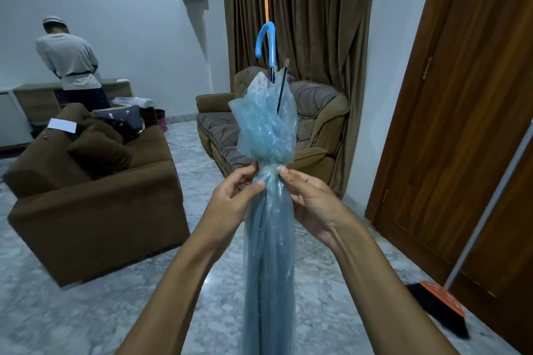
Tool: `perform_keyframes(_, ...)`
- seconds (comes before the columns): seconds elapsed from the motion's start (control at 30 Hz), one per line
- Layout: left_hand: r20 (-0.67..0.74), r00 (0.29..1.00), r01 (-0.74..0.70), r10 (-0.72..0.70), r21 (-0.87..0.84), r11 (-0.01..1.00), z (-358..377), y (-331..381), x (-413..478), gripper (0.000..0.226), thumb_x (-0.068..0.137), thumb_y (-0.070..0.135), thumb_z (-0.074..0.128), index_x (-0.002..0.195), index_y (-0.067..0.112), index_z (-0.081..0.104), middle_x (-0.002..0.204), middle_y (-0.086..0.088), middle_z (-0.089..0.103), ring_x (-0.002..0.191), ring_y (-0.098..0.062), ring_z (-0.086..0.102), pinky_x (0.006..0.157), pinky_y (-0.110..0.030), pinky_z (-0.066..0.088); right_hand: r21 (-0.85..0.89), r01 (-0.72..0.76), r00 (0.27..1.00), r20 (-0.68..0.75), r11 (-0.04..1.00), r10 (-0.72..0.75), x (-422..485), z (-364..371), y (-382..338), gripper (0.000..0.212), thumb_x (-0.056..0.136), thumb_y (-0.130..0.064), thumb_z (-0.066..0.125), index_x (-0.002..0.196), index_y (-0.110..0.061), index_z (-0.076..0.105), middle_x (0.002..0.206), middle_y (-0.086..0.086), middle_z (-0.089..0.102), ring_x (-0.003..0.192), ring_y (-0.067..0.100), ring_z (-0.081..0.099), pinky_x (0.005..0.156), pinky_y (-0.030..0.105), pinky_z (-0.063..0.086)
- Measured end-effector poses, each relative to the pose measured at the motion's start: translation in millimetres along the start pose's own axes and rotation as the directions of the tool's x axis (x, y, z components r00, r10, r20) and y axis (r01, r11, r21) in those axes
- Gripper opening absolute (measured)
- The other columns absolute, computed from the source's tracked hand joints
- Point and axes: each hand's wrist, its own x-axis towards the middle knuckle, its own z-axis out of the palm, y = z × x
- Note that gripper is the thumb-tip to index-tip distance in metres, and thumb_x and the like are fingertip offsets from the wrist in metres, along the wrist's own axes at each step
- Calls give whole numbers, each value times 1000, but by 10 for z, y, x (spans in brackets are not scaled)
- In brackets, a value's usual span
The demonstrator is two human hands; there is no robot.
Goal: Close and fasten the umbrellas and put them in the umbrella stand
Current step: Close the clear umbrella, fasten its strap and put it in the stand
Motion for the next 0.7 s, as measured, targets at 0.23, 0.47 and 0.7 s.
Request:
perform_keyframes(0.23, -85, 987, -108, 135, 265, 958, 52, 142, -14, 24, 85, 35, 70, 106, 23, 73, 105, 7, 74, 101, -13, 69, 93, -45, 55, -12, 35, 999, -37, 999, -35, 9, 23, 50, 44, 76, -35, 77, 107, -4, 70, 104, 19, 66, 81, 21, 64, 79, 32, 53)
perform_keyframes(0.47, -37, 984, -156, 172, 269, 950, 139, 204, -34, 20, 89, 23, 68, 106, 16, 74, 104, 5, 75, 101, -12, 70, 90, -32, 56, 7, 56, 997, -55, 998, -56, 2, 7, 4, 32, 80, -26, 73, 103, -6, 69, 89, 10, 72, 75, 17, 68, 78, 32, 56)
perform_keyframes(0.7, -21, 1000, -17, 19, 114, 993, 83, 161, 24, 27, 86, 31, 70, 109, 17, 72, 114, -2, 72, 109, -22, 67, 96, -51, 52, -79, 66, 995, -70, 995, -72, -13, -21, -4, 20, 87, -27, 70, 98, -11, 67, 79, 2, 71, 65, 8, 66, 62, 20, 53)
